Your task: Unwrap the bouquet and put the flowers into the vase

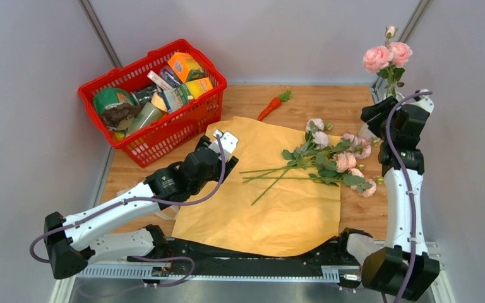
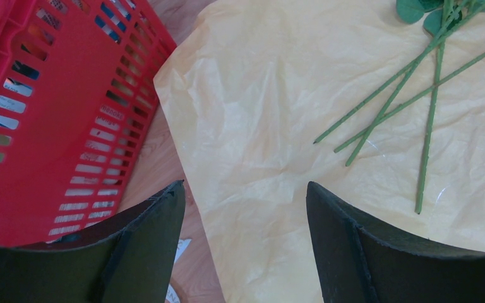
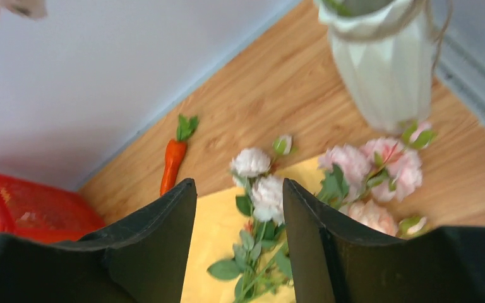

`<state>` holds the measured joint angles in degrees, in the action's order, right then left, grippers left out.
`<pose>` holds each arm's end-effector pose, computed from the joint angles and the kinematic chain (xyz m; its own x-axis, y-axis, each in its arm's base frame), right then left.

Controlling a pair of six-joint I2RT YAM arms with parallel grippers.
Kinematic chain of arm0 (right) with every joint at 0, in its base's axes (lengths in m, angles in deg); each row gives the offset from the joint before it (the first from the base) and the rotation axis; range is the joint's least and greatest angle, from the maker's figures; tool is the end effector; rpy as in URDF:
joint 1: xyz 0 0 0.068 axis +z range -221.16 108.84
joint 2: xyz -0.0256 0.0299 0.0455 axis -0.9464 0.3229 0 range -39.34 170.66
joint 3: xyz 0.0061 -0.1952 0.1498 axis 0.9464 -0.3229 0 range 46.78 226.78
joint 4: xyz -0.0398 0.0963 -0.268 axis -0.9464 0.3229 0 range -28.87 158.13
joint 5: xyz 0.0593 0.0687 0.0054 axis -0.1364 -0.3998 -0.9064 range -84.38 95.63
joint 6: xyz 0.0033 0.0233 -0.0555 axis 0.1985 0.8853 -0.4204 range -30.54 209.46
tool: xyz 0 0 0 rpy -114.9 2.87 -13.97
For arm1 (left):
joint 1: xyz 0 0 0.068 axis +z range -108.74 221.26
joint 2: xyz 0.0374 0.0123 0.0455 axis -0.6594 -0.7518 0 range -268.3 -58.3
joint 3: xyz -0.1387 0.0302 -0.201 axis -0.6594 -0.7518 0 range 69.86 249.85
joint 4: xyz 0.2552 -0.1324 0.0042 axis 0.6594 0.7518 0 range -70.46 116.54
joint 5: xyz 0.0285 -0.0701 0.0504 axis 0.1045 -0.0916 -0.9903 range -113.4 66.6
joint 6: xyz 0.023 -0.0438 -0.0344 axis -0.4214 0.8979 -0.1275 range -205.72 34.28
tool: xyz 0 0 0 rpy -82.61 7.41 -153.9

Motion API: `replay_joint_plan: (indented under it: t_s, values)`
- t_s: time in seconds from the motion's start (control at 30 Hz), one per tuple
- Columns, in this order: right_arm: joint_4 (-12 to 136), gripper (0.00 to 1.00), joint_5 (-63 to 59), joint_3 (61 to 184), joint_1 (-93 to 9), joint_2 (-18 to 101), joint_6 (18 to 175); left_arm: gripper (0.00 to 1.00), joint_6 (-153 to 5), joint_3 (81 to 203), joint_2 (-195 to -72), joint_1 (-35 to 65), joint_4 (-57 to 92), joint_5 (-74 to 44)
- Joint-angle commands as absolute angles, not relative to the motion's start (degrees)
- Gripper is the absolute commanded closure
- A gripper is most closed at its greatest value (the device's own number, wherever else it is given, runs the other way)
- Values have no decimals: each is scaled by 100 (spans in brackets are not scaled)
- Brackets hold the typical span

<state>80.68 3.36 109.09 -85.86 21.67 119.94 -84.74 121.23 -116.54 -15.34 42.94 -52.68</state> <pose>0.2803 -0.0718 0.3491 -0.1508 0.5637 -0.8121 0.3408 0.8008 0.4925 0.1675 -0.2143 0.2845 -0.2859 0.4064 -0.8678 0.4908 0.8399 0.2317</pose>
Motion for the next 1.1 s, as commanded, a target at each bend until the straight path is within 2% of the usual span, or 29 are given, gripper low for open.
replay_joint_plan:
  t_s: [0.0,0.27,0.57,1.07]
  values:
    - [8170,44,-965,10323,-8575,1736,12803,22,-8554,12276,-11639,-1543,4266,-5293]
    - [8802,56,-1292,8960,-8566,1331,14121,22,-8554,12277,-11675,-1552,4283,-5319]
    - [9892,56,-1152,8221,-8558,1348,15089,22,-8545,12294,-11754,-1552,4327,-5355]
    - [9752,55,-467,8097,-8549,2068,15335,22,-8545,12312,-11815,-1543,4345,-5399]
